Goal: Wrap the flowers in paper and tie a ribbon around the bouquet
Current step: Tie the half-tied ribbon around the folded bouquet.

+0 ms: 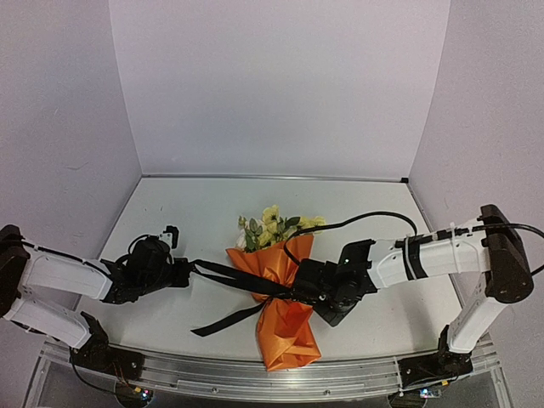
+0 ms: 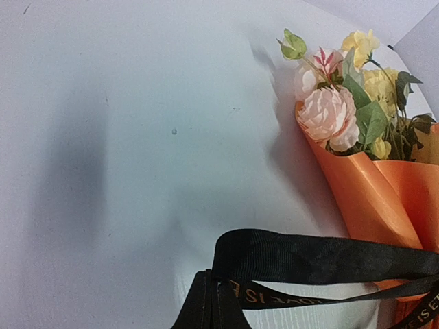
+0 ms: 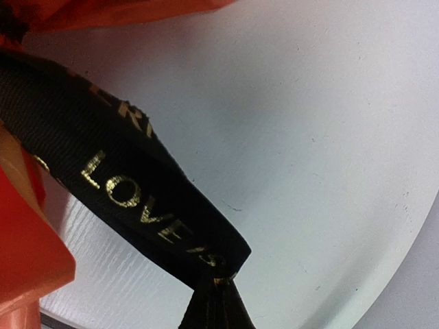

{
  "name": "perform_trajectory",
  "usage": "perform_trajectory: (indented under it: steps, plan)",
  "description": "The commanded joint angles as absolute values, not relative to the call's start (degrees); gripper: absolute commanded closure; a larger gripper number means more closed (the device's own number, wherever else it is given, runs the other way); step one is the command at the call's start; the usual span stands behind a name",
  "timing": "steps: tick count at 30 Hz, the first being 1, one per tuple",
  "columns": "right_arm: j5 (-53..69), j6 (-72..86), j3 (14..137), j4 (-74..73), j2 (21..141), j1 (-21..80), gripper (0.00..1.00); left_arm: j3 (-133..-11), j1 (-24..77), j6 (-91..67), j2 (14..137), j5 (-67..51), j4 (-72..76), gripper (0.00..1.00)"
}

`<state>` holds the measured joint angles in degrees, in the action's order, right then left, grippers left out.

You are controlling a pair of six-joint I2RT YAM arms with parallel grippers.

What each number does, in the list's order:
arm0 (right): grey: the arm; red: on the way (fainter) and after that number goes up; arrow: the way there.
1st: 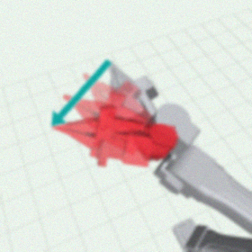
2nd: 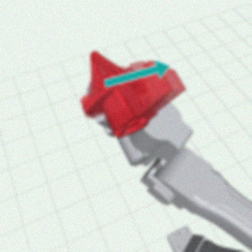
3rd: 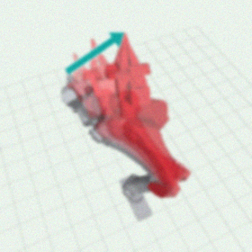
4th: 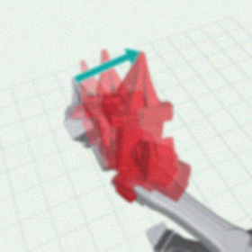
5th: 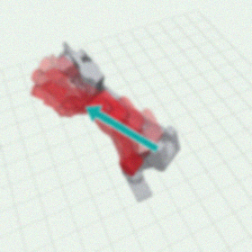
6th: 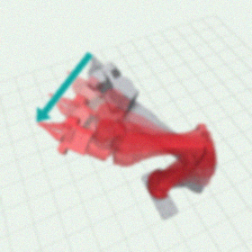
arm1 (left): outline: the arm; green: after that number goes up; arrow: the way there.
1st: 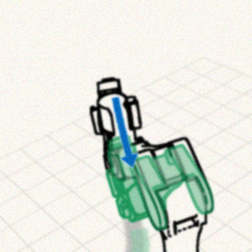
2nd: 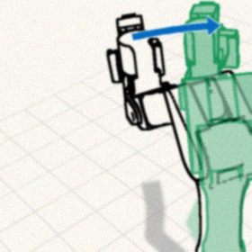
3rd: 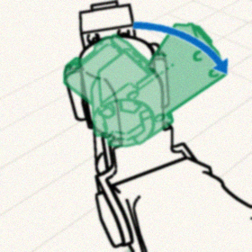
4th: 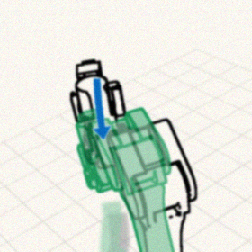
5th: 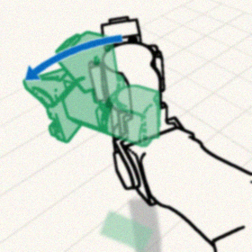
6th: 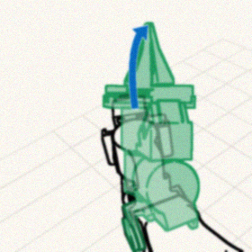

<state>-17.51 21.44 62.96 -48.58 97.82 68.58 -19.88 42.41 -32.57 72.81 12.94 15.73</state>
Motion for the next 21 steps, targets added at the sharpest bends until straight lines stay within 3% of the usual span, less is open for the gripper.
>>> perform_trajectory:
  steps: [1,5,12,18,21]
  plan:
    - [-15.38,23.92,63.73,-47.65,96.63,69.2,1.0,-23.36,42.01,-28.59,75.57,8.61,20.37,1.0]
    - [-12.03,23.42,64.99,-44.16,97.18,68.97,0.99,-23.35,42.01,-26.28,75.84,5.81,23.47,1.0]
    - [-6.4,19.98,57.51,-37.31,89.59,68.19,0.66,-24.3,42.04,-25.09,76.03,2.51,24.39,1.0]
    - [-0.67,13.7,51.12,-29.6,80.65,65.33,0.48,-24.34,42.01,-24.87,75.6,2.11,24.33,1.0]
    - [2.35,10.94,48.18,-22.54,78.73,62.36,0.44,-24.06,42.03,-24.87,75.16,2.02,24.43,1.0]
